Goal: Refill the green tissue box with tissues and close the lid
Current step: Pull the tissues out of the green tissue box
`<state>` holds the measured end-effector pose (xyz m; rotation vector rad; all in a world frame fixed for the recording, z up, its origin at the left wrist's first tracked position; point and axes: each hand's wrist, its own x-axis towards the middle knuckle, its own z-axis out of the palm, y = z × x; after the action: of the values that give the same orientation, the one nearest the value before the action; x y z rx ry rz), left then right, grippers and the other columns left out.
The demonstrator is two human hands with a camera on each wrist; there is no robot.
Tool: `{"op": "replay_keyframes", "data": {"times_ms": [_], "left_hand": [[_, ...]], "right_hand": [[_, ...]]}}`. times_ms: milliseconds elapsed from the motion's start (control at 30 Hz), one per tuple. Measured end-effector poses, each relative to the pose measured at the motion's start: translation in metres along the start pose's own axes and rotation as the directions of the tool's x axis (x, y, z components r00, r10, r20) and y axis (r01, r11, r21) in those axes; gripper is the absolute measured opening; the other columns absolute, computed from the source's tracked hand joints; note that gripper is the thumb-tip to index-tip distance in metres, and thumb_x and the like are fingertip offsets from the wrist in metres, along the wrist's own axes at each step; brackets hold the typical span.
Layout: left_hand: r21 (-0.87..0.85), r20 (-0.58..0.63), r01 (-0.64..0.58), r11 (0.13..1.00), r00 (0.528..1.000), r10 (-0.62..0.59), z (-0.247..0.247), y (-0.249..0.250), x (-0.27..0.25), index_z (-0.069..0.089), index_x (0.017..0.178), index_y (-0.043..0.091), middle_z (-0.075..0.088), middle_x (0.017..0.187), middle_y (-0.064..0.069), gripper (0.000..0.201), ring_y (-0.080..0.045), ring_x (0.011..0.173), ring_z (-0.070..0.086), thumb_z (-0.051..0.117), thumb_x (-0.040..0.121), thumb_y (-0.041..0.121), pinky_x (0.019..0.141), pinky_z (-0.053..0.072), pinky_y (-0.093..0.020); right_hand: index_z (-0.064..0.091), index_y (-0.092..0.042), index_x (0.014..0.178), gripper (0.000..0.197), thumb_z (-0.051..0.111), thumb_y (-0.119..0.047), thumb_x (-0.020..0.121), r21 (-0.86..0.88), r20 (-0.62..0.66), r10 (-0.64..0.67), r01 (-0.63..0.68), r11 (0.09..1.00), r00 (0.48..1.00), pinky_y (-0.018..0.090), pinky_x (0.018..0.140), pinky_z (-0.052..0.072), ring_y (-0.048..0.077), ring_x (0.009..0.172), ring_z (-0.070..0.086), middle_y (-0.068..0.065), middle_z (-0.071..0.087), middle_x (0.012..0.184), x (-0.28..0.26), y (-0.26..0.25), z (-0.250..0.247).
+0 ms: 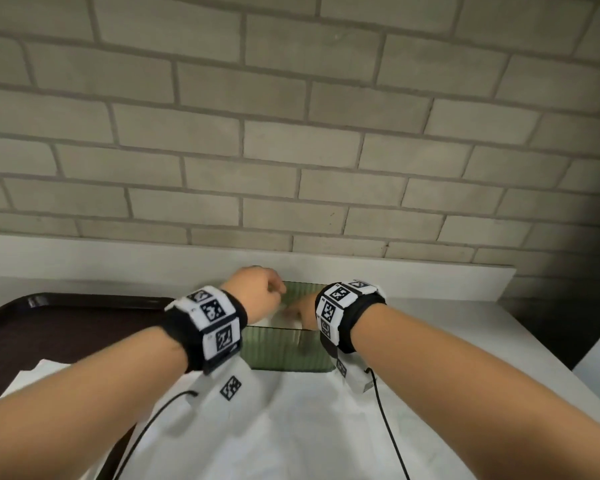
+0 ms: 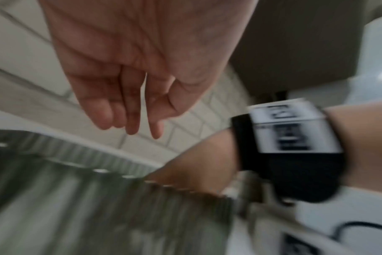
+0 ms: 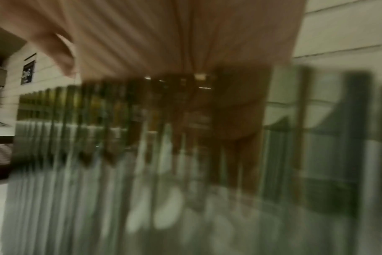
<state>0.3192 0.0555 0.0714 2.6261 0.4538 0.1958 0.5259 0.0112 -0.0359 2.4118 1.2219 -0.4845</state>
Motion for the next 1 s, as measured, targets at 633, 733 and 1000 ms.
{"op": "replay_keyframes", "data": {"times_ms": [633, 733, 1000], "left_hand": [[0.506, 0.287, -0.012, 0.863, 0.945, -0.155, 0.034, -0.017, 0.05, 0.066, 0.099, 0.003, 0.062, 0.083, -0.003, 0.023, -0.004, 0.052, 0.052, 0.05, 0.092, 0.019, 0.049, 0.038, -0.013], [0.353, 0.096, 0.013, 0.935, 0.994, -0.05, 0.021, -0.005, 0.032, 0.065, 0.095, 0.009, 0.066, 0.091, -0.009, 0.022, -0.025, 0.083, 0.06, 0.048, 0.089, 0.02, 0.071, 0.045, -0.025], [0.11, 0.248, -0.102, 0.989, 0.966, 0.072, 0.048, -0.003, -0.07, 0.058, 0.081, 0.034, 0.046, 0.068, 0.02, 0.007, -0.006, 0.076, 0.052, 0.054, 0.085, 0.038, 0.075, 0.045, -0.022]], "right_hand": [[0.057, -0.004, 0.072, 0.014, 0.059, -0.01, 0.085, 0.157, -0.246, 0.107, -0.069, 0.985, 0.963, 0.029, 0.078, 0.049, 0.027, 0.082, 0.059, 0.011, 0.057, 0.081, -0.101, -0.012, -0.025], [0.066, -0.01, 0.091, 0.013, 0.056, -0.018, 0.086, 0.37, -0.52, 0.109, 0.108, 0.923, 0.847, 0.027, 0.078, 0.049, 0.026, 0.09, 0.061, 0.008, 0.066, 0.094, -0.153, -0.01, -0.031], [0.068, -0.017, 0.104, 0.04, 0.075, -0.042, 0.074, 0.357, -0.089, -0.097, 0.123, 0.926, 0.991, 0.025, 0.084, 0.047, 0.012, 0.093, 0.058, -0.008, 0.059, 0.094, -0.222, -0.006, 0.036]]}}
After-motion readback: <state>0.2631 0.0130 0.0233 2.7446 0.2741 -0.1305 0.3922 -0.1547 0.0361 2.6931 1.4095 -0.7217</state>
